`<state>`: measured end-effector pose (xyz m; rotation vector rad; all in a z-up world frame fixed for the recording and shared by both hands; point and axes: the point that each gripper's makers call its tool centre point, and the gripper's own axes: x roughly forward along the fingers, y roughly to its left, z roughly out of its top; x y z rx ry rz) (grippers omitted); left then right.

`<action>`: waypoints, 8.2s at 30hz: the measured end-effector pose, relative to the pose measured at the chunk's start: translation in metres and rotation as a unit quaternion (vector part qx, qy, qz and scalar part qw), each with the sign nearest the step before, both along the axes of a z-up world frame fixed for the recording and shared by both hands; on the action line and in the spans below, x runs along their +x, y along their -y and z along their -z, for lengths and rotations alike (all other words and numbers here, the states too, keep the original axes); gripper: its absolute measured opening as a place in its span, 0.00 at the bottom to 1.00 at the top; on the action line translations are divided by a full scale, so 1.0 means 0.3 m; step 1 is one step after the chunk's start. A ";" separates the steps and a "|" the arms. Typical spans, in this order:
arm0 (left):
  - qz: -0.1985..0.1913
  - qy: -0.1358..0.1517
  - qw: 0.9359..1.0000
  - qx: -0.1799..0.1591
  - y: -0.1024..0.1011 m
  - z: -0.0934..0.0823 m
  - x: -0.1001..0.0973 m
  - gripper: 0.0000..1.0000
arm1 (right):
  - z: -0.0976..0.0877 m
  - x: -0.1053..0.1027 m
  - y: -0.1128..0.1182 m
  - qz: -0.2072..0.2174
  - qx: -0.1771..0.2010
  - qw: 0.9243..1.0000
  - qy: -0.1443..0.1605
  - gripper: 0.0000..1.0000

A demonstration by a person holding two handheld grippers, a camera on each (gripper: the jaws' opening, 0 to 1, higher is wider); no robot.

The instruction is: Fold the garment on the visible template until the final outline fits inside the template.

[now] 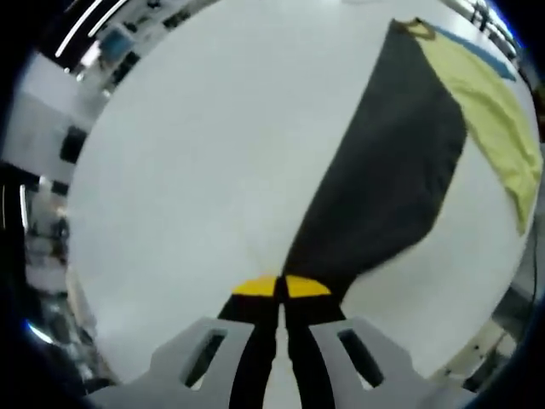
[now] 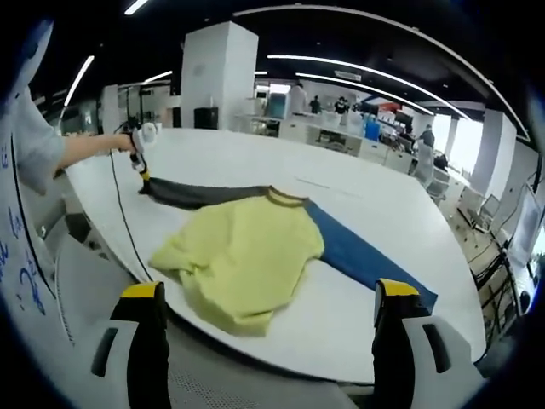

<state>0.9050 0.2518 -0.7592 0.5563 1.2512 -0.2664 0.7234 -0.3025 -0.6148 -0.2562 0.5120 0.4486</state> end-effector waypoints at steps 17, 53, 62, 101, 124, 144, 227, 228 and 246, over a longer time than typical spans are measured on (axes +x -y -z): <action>0.001 -0.005 1.000 0.005 -0.024 0.045 -0.003 0.00 | 0.007 0.012 0.012 0.011 -0.008 1.000 -0.005 1.00; 0.013 0.002 0.999 0.033 -0.052 0.077 0.076 0.00 | 0.017 0.021 -0.003 0.001 -0.015 1.000 -0.010 1.00; 0.018 -0.007 0.999 0.032 -0.044 0.078 0.062 0.00 | 0.017 0.035 -0.025 -0.006 -0.015 1.000 -0.011 1.00; 0.066 0.074 0.992 -0.074 0.173 -0.061 -0.019 0.43 | 0.038 0.018 -0.022 -0.014 -0.006 1.000 0.001 1.00; 0.068 0.090 0.974 -0.197 0.436 -0.153 -0.145 0.78 | 0.050 0.045 -0.003 -0.036 -0.003 0.999 0.011 1.00; 0.091 0.127 0.933 -0.323 0.889 -0.325 -0.365 1.00 | 0.090 0.098 0.073 -0.095 0.028 0.995 -0.006 1.00; -0.103 0.068 0.891 -0.438 1.040 -0.050 -0.412 0.00 | 0.334 0.191 0.067 -0.141 0.063 0.980 -0.127 0.60; -0.109 0.090 0.883 -0.448 1.031 -0.079 -0.393 0.00 | 0.339 0.200 0.065 -0.142 0.062 0.979 -0.130 0.58; -0.132 0.161 0.874 -0.440 0.913 -0.214 -0.338 0.00 | 0.464 0.334 0.049 -0.167 0.015 0.973 -0.156 0.33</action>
